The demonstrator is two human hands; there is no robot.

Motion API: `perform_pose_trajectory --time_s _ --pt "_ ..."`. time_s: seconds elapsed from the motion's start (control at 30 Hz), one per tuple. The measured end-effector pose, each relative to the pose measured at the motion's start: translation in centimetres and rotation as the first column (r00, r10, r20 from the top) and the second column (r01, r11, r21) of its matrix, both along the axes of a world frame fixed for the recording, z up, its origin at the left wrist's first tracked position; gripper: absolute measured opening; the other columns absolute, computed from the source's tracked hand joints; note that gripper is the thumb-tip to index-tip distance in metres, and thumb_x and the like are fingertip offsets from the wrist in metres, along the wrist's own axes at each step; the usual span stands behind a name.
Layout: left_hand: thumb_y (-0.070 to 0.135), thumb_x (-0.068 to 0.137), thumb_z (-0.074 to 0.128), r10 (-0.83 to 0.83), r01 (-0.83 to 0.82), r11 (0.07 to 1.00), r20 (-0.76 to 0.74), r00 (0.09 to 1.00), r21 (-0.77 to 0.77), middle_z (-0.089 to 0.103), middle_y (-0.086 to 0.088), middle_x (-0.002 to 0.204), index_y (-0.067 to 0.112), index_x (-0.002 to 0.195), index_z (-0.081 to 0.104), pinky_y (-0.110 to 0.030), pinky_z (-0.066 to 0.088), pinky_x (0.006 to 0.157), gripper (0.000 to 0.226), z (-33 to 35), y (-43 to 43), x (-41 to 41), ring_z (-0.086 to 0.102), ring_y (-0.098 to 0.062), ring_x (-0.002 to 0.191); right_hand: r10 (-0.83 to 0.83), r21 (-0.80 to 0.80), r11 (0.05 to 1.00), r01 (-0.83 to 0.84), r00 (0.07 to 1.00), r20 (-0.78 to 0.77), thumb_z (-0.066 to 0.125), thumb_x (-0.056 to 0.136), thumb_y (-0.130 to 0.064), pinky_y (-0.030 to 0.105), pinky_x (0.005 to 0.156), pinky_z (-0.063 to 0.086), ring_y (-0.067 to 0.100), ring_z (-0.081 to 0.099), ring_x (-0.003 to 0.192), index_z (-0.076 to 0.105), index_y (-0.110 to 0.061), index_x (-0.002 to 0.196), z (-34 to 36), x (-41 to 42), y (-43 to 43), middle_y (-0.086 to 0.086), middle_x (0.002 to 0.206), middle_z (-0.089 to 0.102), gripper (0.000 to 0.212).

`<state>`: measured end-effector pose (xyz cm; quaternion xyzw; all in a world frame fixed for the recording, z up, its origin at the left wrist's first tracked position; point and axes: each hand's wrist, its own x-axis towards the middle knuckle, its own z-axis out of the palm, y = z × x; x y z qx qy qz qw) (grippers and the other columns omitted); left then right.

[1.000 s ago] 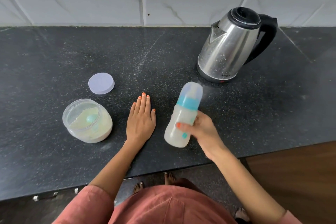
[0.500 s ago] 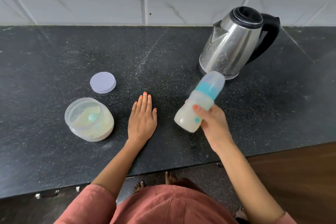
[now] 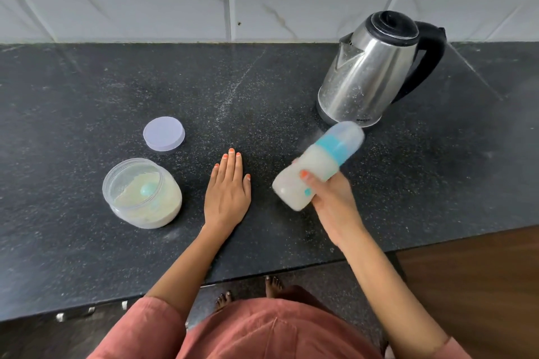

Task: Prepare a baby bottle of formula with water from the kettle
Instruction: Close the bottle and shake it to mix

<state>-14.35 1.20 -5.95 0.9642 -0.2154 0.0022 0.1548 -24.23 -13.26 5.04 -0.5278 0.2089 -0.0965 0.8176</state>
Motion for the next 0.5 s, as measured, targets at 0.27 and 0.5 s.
perform_pose_trajectory --time_s 0.27,0.5 --pt "0.029 0.101 0.024 0.003 -0.003 1.0 0.007 1.0 0.001 0.01 -0.011 0.156 0.005 0.147 0.013 -0.032 0.001 0.116 0.053 0.0 0.0 0.0 0.008 -0.022 0.145 -0.062 0.078 0.995 0.058 0.997 0.05 0.069 0.06 -0.014 0.025 0.074 0.056 0.009 0.067 0.085 0.061 -0.018 0.097 0.1 0.2 -0.3 -0.006 0.085 0.071 0.038" --pt "0.029 0.101 0.023 0.001 -0.001 1.0 0.004 1.0 0.02 0.009 -0.01 0.157 0.006 0.147 0.011 -0.032 0.001 0.116 0.053 0.1 0.0 0.0 0.008 -0.022 0.145 0.164 -0.238 0.954 -0.185 0.981 -0.104 0.078 0.057 -0.012 0.024 0.074 0.054 0.008 0.066 0.083 0.065 -0.022 0.089 -0.9 -1.0 1.3 -0.009 0.081 0.072 0.036"
